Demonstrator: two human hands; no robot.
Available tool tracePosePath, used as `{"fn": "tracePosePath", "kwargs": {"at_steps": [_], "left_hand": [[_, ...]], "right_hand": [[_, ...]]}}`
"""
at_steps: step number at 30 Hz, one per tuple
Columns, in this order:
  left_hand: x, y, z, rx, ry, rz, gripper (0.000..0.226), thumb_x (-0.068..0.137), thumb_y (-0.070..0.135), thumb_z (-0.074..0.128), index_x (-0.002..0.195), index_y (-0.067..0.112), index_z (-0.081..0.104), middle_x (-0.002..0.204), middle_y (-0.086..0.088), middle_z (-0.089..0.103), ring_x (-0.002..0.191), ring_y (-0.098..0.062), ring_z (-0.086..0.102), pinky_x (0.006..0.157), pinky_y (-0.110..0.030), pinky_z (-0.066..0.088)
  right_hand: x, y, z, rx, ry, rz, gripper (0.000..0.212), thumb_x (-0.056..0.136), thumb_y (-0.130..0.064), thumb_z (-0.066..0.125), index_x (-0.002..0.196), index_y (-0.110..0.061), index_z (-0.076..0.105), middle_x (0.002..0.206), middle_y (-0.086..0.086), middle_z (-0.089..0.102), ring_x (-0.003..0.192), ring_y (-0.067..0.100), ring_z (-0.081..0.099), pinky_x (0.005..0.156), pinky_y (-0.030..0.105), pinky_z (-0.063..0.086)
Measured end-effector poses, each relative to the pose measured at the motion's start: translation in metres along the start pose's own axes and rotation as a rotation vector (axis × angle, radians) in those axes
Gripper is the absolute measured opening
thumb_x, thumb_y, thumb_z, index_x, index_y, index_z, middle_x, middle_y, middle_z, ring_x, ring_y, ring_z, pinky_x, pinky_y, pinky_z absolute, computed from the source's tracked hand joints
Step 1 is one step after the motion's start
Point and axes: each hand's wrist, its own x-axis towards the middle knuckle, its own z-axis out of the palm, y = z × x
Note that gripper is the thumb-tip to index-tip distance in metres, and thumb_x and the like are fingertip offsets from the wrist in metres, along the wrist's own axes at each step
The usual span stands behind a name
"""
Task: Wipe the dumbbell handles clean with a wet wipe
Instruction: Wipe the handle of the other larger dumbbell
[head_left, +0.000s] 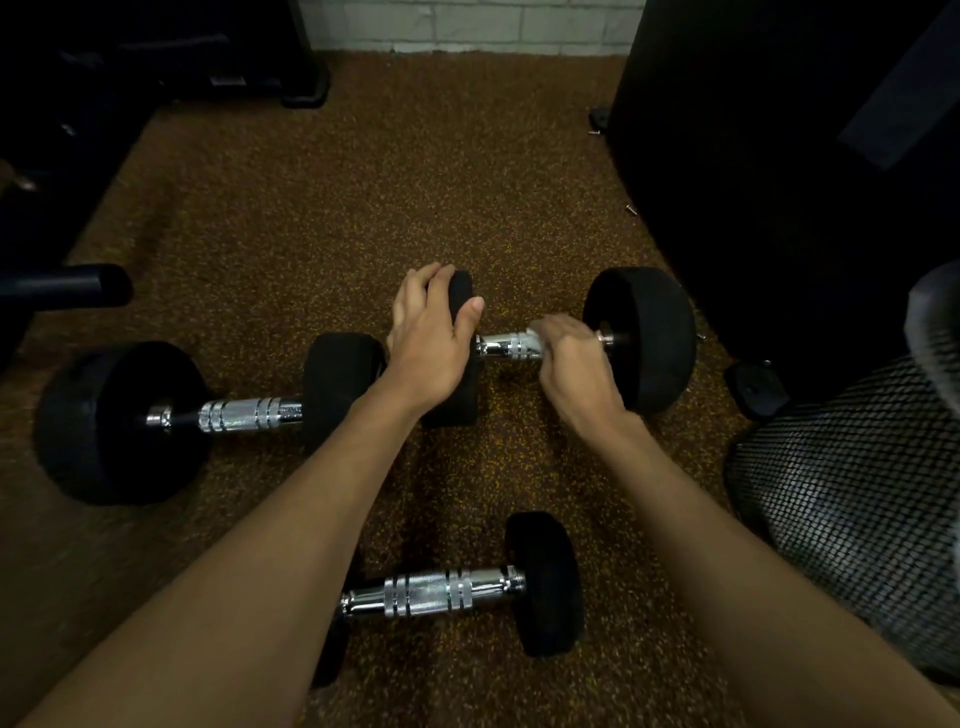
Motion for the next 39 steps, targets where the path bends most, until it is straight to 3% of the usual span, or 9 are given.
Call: {"fn": "tracePosePath", "kwargs": {"at_steps": [4,9,12,16,23,27,31,35,39], "left_hand": [[0.001,-0.001,0.0,0.012,-0.003,0.004,0.054,0.1,0.039,0.034,0.147,0.015,0.024,0.152,-0.005,0.018,0.142,-0.025,0.01,0.113,-0.04,0.015],[0.001,0.0,-0.001,0.012,-0.01,-0.001,0.054,0.1,0.039,0.034,0.147,0.016,0.023,0.153,-0.005,0.016,0.143,-0.025,0.01,0.114,-0.041,0.015],[0.001,0.0,-0.001,0.014,-0.005,0.004,0.054,0.1,0.039,0.034,0.147,0.015,0.024,0.153,-0.006,0.017,0.143,-0.025,0.01,0.114,-0.04,0.014],[0.003,0.0,-0.002,0.017,-0.004,-0.007,0.054,0.1,0.039,0.035,0.147,0.015,0.024,0.153,-0.005,0.017,0.143,-0.025,0.011,0.114,-0.041,0.015],[0.0,-0.001,-0.001,0.021,-0.006,0.017,0.055,0.1,0.038,0.035,0.147,0.014,0.023,0.152,-0.005,0.017,0.142,-0.025,0.011,0.113,-0.041,0.016],[-0.001,-0.002,-0.001,0.013,-0.009,0.023,0.055,0.1,0.038,0.035,0.147,0.014,0.023,0.153,-0.006,0.017,0.143,-0.025,0.009,0.114,-0.043,0.014],[-0.001,-0.001,-0.002,0.007,-0.015,0.014,0.054,0.1,0.039,0.035,0.147,0.015,0.024,0.153,-0.006,0.017,0.143,-0.026,0.008,0.114,-0.044,0.014],[0.001,-0.002,-0.001,0.012,-0.008,0.01,0.054,0.1,0.038,0.035,0.147,0.015,0.024,0.152,-0.005,0.017,0.143,-0.025,0.009,0.114,-0.043,0.014],[0.001,-0.002,-0.001,0.001,-0.003,0.016,0.054,0.1,0.038,0.036,0.147,0.015,0.025,0.152,-0.005,0.018,0.143,-0.025,0.01,0.114,-0.043,0.015]], "right_hand": [[0.006,-0.01,-0.006,-0.005,-0.098,-0.044,0.041,0.081,0.013,0.047,0.115,-0.003,0.063,0.116,0.014,0.064,0.113,0.028,0.056,0.1,0.034,0.042],[-0.024,0.002,-0.01,-0.025,-0.021,0.039,0.067,0.079,0.021,0.046,0.14,-0.008,0.043,0.148,0.011,0.04,0.14,0.024,0.032,0.115,0.022,0.011],[-0.013,0.009,-0.009,-0.047,0.028,0.12,0.046,0.082,0.016,0.046,0.124,0.0,0.055,0.129,0.018,0.056,0.125,0.031,0.048,0.112,0.034,0.03],[0.014,-0.011,-0.005,-0.045,-0.031,0.137,0.019,0.086,0.006,0.049,0.099,0.0,0.062,0.103,0.018,0.063,0.097,0.033,0.058,0.082,0.039,0.045],[-0.006,-0.011,0.003,0.059,-0.028,-0.019,0.05,0.081,0.017,0.046,0.125,-0.003,0.057,0.13,0.015,0.057,0.127,0.028,0.048,0.112,0.034,0.033],[-0.002,-0.001,-0.009,0.066,-0.029,0.012,0.036,0.086,0.01,0.047,0.115,-0.005,0.063,0.116,0.013,0.064,0.109,0.027,0.056,0.095,0.038,0.046],[0.029,0.007,-0.017,0.029,-0.215,0.082,0.019,0.09,-0.001,0.052,0.1,-0.01,0.064,0.099,0.011,0.062,0.089,0.025,0.059,0.075,0.034,0.047],[0.066,-0.005,-0.014,-0.017,-0.534,0.082,0.022,0.091,-0.009,0.053,0.106,-0.017,0.066,0.112,0.012,0.057,0.096,0.023,0.056,0.081,0.031,0.045],[0.073,-0.028,-0.008,0.036,-0.587,0.059,0.024,0.093,-0.01,0.045,0.11,-0.01,0.062,0.117,0.017,0.056,0.108,0.031,0.055,0.082,0.032,0.043]]}}
